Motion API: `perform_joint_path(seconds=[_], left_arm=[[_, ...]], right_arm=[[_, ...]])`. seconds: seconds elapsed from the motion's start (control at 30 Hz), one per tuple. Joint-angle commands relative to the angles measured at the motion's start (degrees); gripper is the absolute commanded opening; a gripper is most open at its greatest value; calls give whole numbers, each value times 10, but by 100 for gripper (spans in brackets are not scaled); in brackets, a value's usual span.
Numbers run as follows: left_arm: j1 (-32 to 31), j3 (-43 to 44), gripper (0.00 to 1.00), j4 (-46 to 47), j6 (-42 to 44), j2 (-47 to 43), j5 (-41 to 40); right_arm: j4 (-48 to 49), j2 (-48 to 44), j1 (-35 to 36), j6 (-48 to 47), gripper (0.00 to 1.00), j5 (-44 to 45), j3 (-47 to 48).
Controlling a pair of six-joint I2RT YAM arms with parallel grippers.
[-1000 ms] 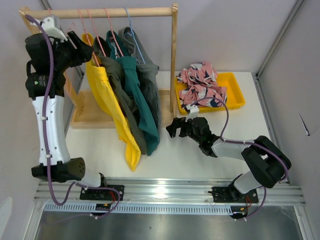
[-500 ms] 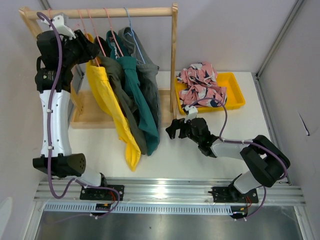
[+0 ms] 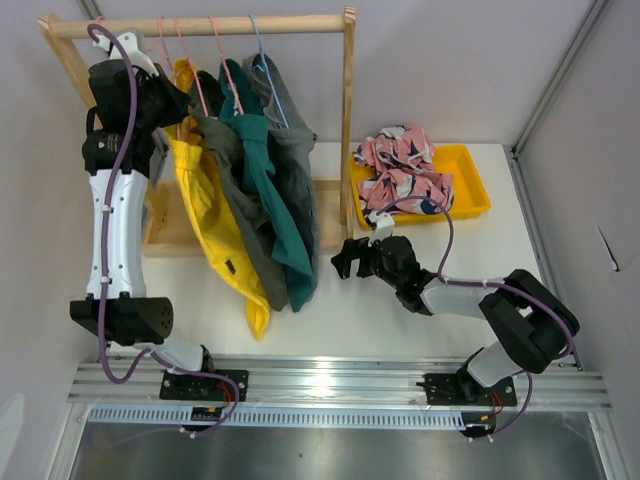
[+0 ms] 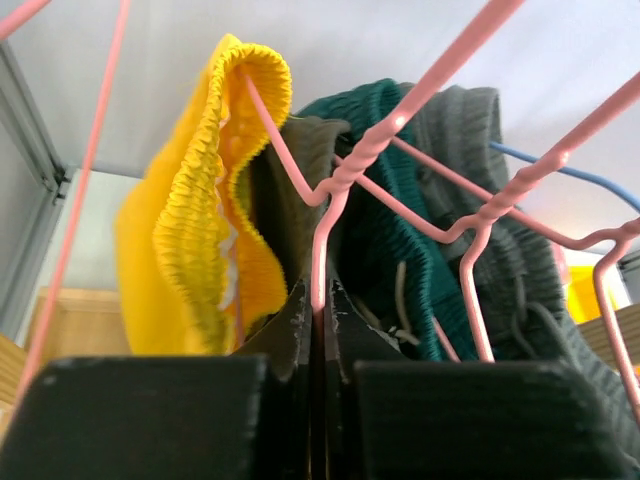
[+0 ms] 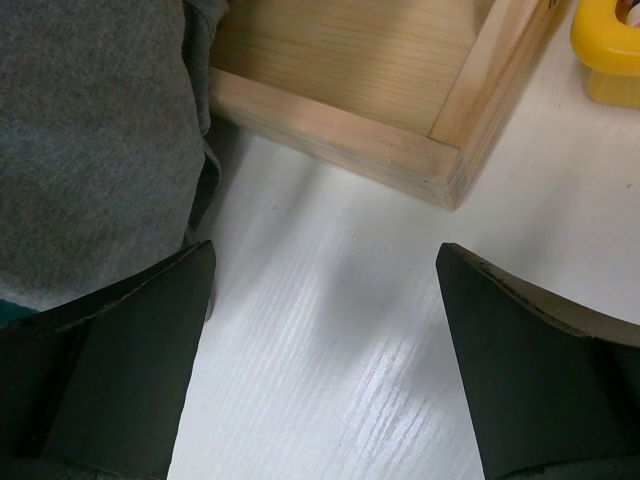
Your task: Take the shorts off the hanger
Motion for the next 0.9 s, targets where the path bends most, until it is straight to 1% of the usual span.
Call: perform_joint_path(seconds=[0.0, 0.07, 0.27, 0.37, 0.4, 0.43, 0.47, 0.53, 0.57, 0.6, 0.63, 0.67, 0.7, 0.73, 0.77, 0.8, 0.87], left_arm=[[-5, 26, 0, 12, 3, 0, -11], [-6, 36, 0, 4, 6, -2, -19], [-6, 103, 0, -37, 15, -11, -39], [-6, 130, 0, -40, 14, -35, -51], [-6, 133, 0, -42, 14, -41, -52], [-5, 140, 0, -44, 15, -50, -53], [-5, 144, 0, -49, 15, -55, -52], [-6, 147, 0, -51, 12, -65, -49], [-5, 144, 0, -54, 10, -73, -48], [-5, 145, 0, -56, 7, -78, -44], [-6, 143, 0, -57, 6, -80, -40], [-5, 134, 0, -54, 5, -85, -39], [-6, 130, 0, -52, 5, -93, -39], [-6, 125, 0, -51, 6, -96, -39], [-5, 112, 0, -47, 6, -99, -37], [-5, 107, 0, -46, 6, -104, -36], [-5, 88, 0, -43, 6, -109, -33]], right_arm=[[13, 7, 3, -13, 99, 8, 18], [14, 8, 4, -14, 99, 10, 18], [21, 6, 16, -29, 99, 20, 20], [-19, -11, 40, -63, 99, 36, 49], [-55, -22, 53, -77, 99, 66, 60], [-76, -36, 87, -90, 99, 88, 85], [-93, -51, 104, -115, 99, 107, 99], [-140, -97, 138, -136, 100, 146, 133], [-154, -112, 173, -146, 99, 156, 172], [-178, -137, 193, -172, 99, 169, 194], [-189, -144, 214, -188, 99, 201, 219], [-198, -149, 258, -202, 99, 220, 270], [-215, -152, 278, -237, 99, 235, 296], [-219, -149, 298, -252, 99, 256, 322], [-223, -146, 333, -266, 100, 264, 347], [-231, -140, 347, -285, 99, 268, 395], [-246, -112, 381, -298, 99, 272, 444]])
